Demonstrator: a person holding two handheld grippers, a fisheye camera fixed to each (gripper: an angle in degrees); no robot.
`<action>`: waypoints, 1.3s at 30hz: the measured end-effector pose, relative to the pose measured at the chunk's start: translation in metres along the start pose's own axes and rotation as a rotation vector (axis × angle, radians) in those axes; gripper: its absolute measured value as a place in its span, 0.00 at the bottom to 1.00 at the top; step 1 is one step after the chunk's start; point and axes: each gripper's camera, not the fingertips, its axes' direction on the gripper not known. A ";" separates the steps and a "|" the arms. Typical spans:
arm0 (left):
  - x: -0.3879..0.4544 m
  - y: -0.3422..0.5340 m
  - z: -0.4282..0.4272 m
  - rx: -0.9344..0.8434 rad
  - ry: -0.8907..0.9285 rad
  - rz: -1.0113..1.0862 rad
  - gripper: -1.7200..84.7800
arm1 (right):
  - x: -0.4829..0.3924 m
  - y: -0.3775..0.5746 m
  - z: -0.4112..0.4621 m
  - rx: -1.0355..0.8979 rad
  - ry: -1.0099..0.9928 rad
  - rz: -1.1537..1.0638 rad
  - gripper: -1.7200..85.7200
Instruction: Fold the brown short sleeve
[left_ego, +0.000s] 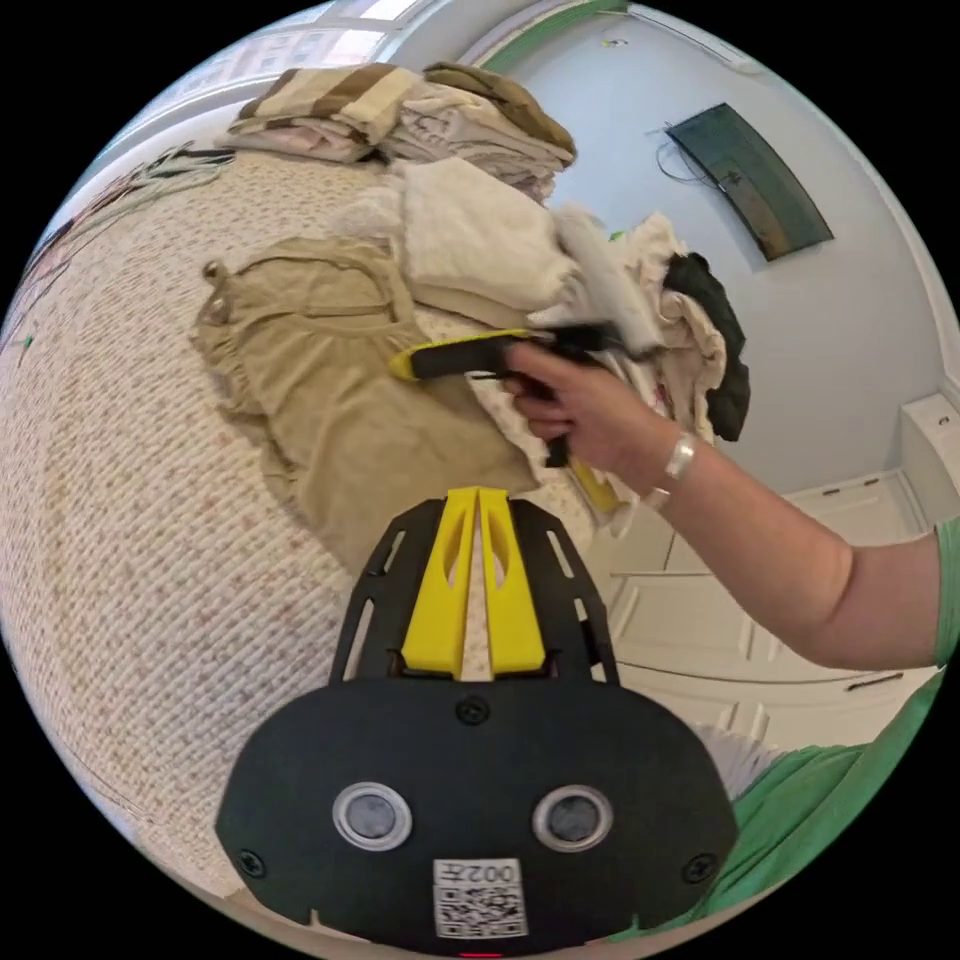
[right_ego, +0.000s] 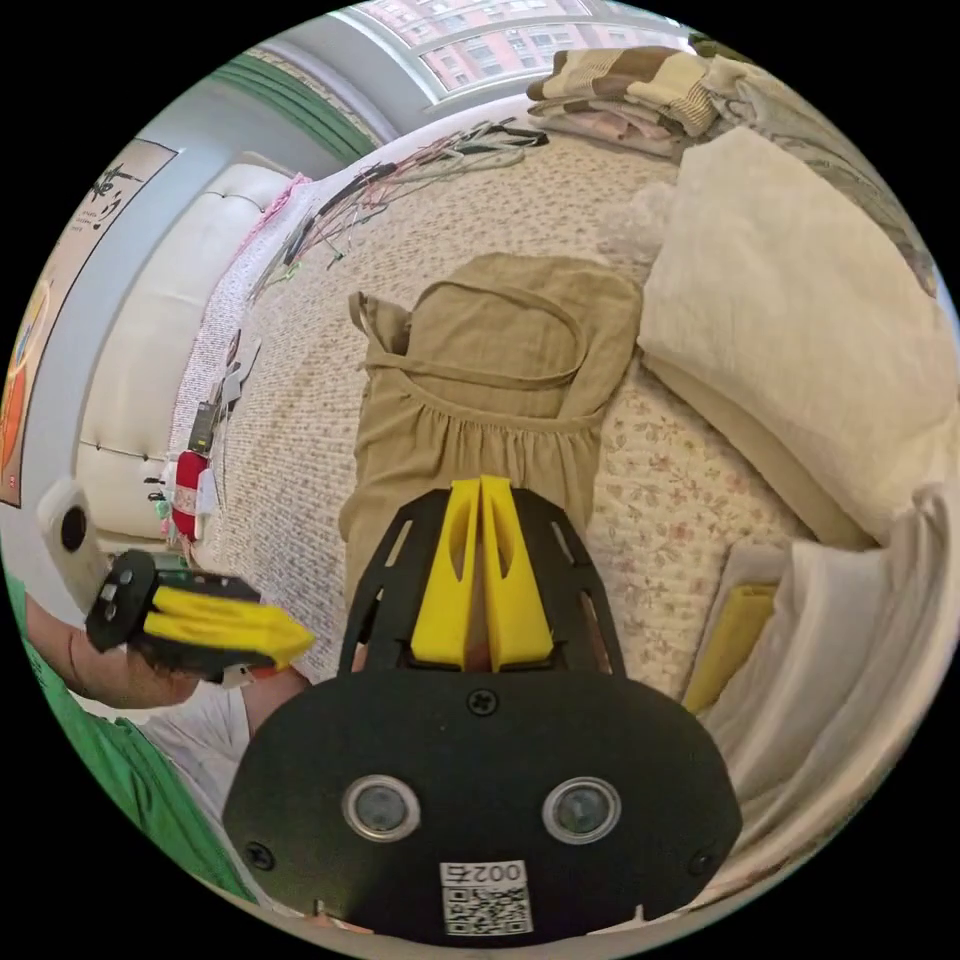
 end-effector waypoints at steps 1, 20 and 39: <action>-0.013 -0.002 -0.005 0.011 -0.008 -0.035 0.01 | -0.002 0.018 -0.011 0.032 0.020 0.028 0.02; -0.133 -0.149 -0.003 -0.019 0.202 -0.146 0.15 | -0.037 0.198 0.021 0.192 0.134 0.373 0.24; -0.137 -0.080 -0.071 0.040 -0.110 -0.457 0.01 | -0.009 0.329 0.065 0.303 -0.198 0.665 0.24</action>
